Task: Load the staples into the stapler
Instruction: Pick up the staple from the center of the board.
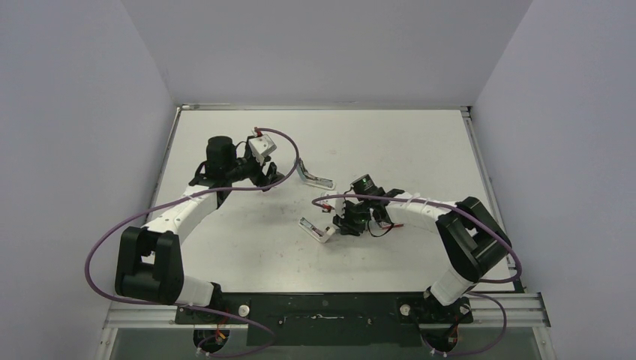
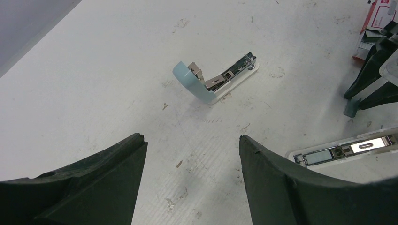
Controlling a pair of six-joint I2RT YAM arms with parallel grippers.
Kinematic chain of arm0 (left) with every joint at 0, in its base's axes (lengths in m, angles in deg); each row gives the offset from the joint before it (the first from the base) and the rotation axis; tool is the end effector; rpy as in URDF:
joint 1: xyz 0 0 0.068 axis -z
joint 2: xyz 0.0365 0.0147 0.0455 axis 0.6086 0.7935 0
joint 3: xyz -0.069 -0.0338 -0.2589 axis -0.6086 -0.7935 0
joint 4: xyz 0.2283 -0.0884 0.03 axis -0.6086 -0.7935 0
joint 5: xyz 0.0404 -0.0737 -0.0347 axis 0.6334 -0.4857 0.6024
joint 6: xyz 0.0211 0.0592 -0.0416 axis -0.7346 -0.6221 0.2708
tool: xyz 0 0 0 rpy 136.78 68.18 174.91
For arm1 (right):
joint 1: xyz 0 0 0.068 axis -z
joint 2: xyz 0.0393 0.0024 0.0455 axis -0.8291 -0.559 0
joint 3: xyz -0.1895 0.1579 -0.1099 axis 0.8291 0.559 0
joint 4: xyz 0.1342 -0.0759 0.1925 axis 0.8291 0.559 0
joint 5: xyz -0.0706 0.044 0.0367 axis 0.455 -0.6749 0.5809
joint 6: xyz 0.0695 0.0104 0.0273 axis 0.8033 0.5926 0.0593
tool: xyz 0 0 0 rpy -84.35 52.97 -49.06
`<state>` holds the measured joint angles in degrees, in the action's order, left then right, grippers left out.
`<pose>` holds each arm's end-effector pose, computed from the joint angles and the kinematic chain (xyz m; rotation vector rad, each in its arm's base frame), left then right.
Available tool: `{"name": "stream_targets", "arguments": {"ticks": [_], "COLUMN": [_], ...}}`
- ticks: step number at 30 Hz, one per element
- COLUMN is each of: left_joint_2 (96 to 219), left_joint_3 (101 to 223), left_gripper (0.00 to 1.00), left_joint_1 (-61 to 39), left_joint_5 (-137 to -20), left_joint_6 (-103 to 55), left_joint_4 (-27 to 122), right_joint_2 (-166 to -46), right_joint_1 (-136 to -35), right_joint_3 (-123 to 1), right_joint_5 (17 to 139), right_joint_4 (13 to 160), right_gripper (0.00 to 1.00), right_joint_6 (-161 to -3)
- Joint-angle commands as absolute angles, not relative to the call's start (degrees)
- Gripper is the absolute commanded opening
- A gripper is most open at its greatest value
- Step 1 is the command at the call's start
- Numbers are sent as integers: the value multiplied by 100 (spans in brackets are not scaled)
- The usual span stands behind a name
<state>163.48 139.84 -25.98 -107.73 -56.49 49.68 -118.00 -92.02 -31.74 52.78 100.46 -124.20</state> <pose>0.3033 -0.1014 0.2484 0.9242 1.7513 -0.5632 0.2196 0.2024 0.1376 -1.6447 1.9521 0.7580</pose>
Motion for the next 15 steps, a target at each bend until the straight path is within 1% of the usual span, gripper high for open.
{"name": "stream_targets", "arguments": {"ticks": [1, 4, 15], "left_joint_2": [16159, 16167, 16202], "left_joint_3": [13998, 14007, 14013], "left_gripper": [70, 70, 70], "left_joint_1": [-2632, -2632, -2632], "left_joint_5": [-10855, -10900, -11078], "left_joint_6": [-5661, -5679, -5744], "left_joint_4": [5233, 5209, 5167], "right_joint_2": [-11936, -11928, -11843], "right_joint_1": [-9192, -9108, -8822], "right_joint_3": [-3340, -3360, -3462], "right_joint_5": [5207, 5112, 4938], "right_joint_4": [10084, 10115, 10072], "right_gripper": [22, 18, 9], "right_joint_6": [-12581, -12626, -12531]}}
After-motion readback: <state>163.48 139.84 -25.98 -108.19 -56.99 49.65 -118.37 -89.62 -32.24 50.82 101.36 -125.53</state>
